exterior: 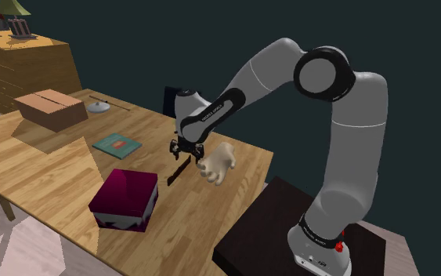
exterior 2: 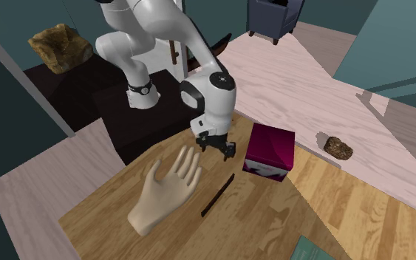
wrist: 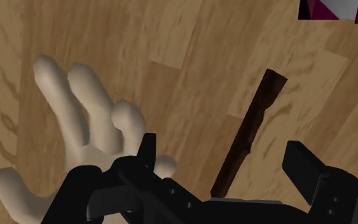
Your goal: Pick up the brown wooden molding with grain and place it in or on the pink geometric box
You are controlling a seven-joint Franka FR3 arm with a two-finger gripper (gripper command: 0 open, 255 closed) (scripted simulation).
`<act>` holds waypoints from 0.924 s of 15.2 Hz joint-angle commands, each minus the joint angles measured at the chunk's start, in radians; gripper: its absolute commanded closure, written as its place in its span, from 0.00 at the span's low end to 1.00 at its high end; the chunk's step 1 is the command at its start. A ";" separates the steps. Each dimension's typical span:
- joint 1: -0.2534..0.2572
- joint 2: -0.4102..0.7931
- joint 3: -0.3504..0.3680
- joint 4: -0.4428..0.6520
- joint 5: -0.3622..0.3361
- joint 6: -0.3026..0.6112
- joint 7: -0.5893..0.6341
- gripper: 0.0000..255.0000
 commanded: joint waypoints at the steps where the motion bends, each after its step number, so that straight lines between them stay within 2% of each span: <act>1: 0.013 0.079 -0.023 0.071 -0.016 0.010 0.055 0.00; 8: 0.056 0.349 -0.096 0.341 -0.021 0.021 0.206 0.00; 14: 0.060 0.424 -0.108 0.383 -0.026 0.056 0.219 0.00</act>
